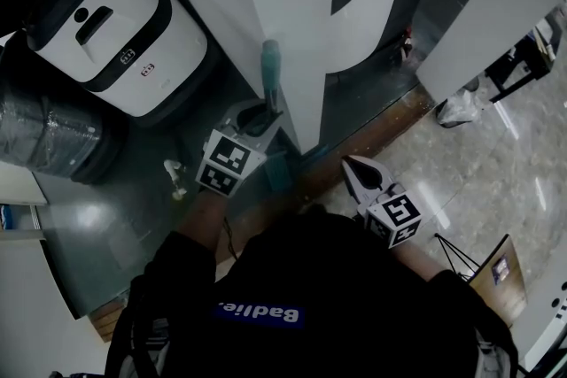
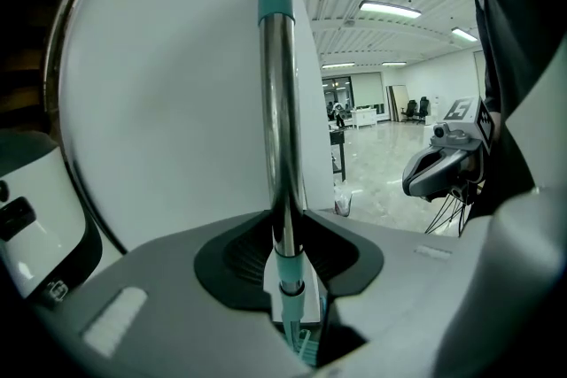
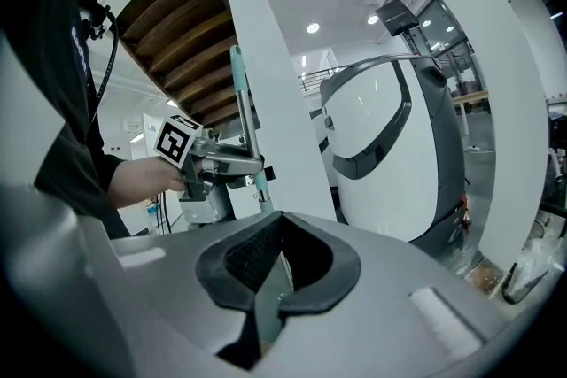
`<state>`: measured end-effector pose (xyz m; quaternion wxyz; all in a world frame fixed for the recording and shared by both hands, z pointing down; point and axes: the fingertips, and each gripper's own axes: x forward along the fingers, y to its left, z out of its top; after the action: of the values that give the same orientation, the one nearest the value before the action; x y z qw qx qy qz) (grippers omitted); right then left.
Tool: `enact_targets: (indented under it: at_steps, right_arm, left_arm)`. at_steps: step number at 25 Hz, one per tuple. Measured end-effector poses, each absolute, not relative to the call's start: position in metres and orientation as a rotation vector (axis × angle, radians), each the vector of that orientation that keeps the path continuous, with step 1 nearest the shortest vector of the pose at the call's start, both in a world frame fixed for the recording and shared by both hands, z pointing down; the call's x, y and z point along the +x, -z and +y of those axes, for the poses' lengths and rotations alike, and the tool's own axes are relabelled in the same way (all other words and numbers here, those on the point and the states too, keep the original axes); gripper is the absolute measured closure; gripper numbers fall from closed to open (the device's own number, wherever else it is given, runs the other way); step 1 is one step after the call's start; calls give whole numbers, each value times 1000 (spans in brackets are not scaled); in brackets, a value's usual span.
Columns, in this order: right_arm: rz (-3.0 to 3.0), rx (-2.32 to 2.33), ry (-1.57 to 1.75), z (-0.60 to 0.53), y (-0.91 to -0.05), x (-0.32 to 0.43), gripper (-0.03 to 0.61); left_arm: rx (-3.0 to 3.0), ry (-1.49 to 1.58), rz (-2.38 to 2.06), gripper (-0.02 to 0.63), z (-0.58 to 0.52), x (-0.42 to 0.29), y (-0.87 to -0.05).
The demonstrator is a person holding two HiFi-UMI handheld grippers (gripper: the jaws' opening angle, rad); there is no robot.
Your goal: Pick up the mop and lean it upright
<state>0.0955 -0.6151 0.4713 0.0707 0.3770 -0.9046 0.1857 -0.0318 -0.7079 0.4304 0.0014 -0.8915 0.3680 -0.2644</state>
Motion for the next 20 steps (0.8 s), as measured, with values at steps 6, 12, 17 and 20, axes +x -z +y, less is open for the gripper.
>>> enact_targets:
  at_steps: [6,12,17,20]
  right_arm:
    - [-2725,1133,-556,-614,-471,95,574]
    - [-2731,1107,-559,-616,-473,92,574]
    - [-2738,1082,-549,-614,-473,84,574]
    - [-2736,1079,-557,-615,-473,82,574]
  left_arm:
    - [-2796,744,1447,492,-719,-82,-417]
    - [-2743,724,1650,489,-727,-132,-402]
    - [-2735,798,1622,491,-722,-130,-407]
    - [-2710,807,1620,491,-721,-132,-401]
